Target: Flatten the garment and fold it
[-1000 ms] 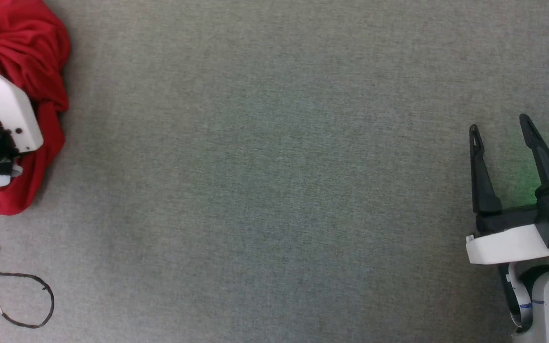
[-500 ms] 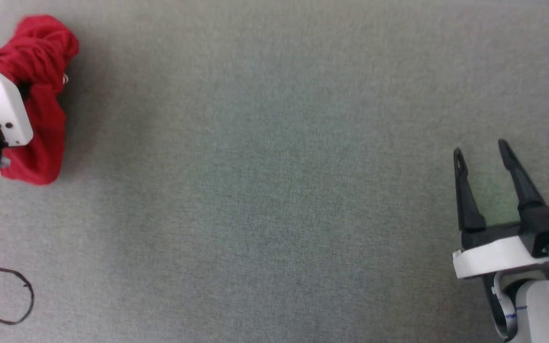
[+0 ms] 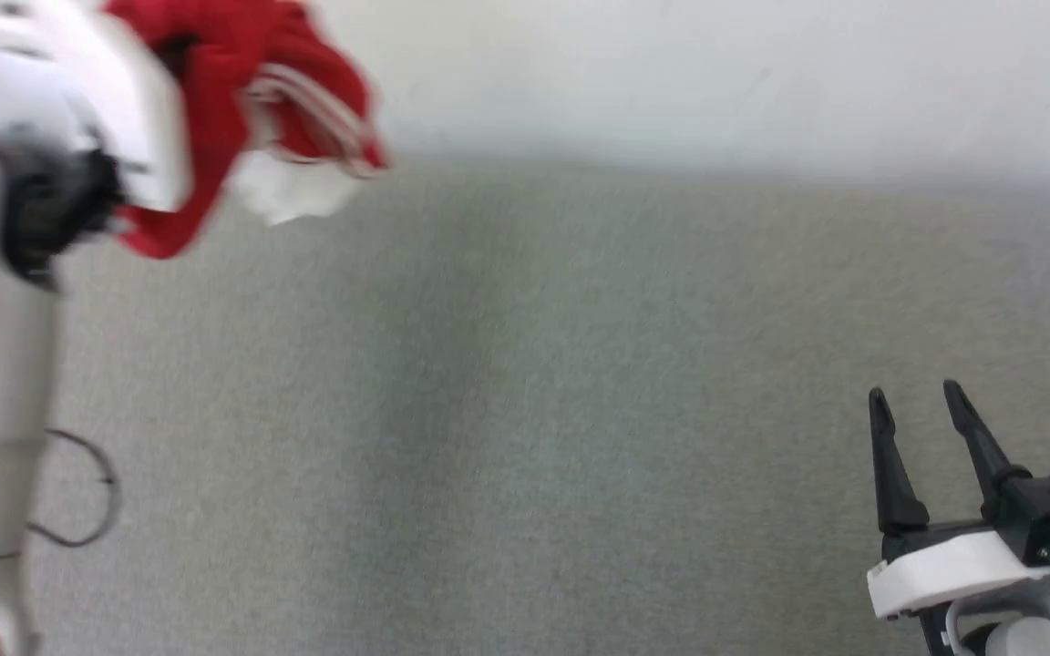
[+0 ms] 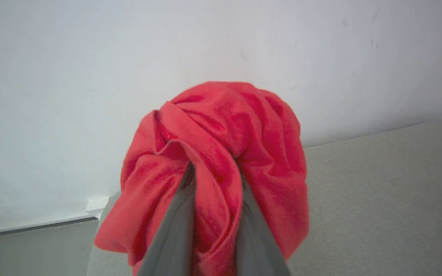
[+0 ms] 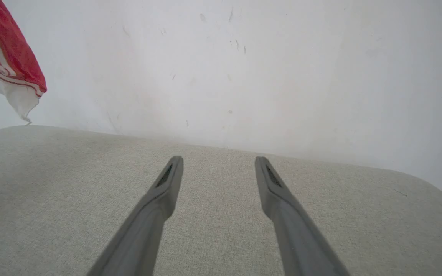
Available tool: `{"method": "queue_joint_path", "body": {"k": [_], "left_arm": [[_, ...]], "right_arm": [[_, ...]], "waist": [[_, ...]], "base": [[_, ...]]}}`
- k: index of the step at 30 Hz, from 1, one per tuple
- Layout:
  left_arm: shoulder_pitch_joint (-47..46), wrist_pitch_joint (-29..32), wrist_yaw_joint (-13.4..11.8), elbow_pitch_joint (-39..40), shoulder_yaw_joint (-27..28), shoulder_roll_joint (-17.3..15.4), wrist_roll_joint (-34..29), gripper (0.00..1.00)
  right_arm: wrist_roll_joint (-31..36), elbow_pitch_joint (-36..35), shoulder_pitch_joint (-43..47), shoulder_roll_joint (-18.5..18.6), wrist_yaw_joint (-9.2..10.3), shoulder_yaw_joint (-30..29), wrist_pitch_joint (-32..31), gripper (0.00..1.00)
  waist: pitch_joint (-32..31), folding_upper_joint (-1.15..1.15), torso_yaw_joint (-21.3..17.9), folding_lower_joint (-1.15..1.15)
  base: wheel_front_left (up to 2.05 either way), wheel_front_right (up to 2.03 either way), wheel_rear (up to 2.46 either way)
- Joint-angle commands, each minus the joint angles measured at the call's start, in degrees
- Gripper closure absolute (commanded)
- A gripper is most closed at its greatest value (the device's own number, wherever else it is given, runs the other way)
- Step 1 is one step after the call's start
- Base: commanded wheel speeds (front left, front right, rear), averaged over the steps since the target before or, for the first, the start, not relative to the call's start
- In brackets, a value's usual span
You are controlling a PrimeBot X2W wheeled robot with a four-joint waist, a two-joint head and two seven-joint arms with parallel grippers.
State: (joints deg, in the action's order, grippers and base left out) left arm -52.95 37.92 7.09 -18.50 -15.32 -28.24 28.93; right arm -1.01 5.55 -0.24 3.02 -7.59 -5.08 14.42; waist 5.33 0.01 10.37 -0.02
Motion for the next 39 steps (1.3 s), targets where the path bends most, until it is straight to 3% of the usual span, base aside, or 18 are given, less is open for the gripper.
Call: {"method": "queue_joint_path", "body": {"k": [1, 9, 19, 26, 33, 34, 35, 36, 39], "left_arm": [[-0.5, 0.5, 0.4, 1.2, -1.0, 1.3, 0.8, 1.00], [0.9, 2.5, 0.4, 11.9, -5.9, 5.7, 6.0, 1.00], [9.6, -3.6, 0.4, 18.9, -15.2, 12.2, 6.1, 1.00], [20.7, -13.3, -1.2, 9.8, -23.6, 13.9, -2.3, 1.00], [27.9, -21.6, -3.9, -2.2, -25.7, 18.5, -2.6, 0.99], [28.2, -22.7, -4.1, -3.4, -25.7, 19.1, -2.5, 0.82], [28.3, -23.8, -4.2, -4.5, -25.6, 19.6, -2.4, 0.51], [28.3, -25.1, -4.4, -5.3, -25.1, 20.1, -2.0, 0.04], [28.0, -28.9, -5.3, -6.3, -23.2, 21.0, -1.1, 0.00]], "right_arm": [[-0.5, 0.3, 0.7, -0.1, 0.10, 0.1, 0.4, 0.00], [-1.1, -0.3, 2.0, -0.1, 0.10, -1.0, 0.6, 0.00], [-1.4, -2.0, 1.9, -0.1, 0.10, -3.6, 0.6, 0.00], [-2.1, -2.5, 1.6, -0.1, 0.10, -3.9, 0.6, 0.00], [-2.3, -2.4, 1.6, -0.1, 0.10, -4.1, 0.6, 0.00], [-2.3, -2.3, 1.7, -0.1, 0.10, -4.3, 0.6, 0.00], [-2.3, -2.3, 1.8, -0.1, 0.10, -4.4, 0.6, 0.00], [-2.3, -2.1, 1.9, -0.1, 0.10, -4.4, 0.6, 0.00], [-2.3, -1.8, 2.1, -0.1, 0.10, -4.4, 0.6, 0.00]], "waist": [[-5.8, -0.01, -3.0, 0.02], [-6.6, -0.01, -7.8, 0.02], [-3.9, -0.01, -13.5, 0.02], [-1.7, -0.01, -16.5, 0.02], [-0.8, -0.01, -17.3, 0.02], [-0.7, -0.01, -17.1, 0.02], [-0.8, -0.01, -16.9, 0.02], [-1.0, -0.01, -16.6, 0.02], [-1.8, -0.01, -15.6, 0.02]], "base": [[0.00, 0.00, 0.00], [0.00, 0.00, 0.00], [0.00, 0.00, 0.00], [0.00, 0.00, 0.00], [0.00, 0.00, 0.00], [0.00, 0.00, 0.00], [0.00, 0.00, 0.00], [0.00, 0.00, 0.00], [0.00, 0.00, 0.00]]}}
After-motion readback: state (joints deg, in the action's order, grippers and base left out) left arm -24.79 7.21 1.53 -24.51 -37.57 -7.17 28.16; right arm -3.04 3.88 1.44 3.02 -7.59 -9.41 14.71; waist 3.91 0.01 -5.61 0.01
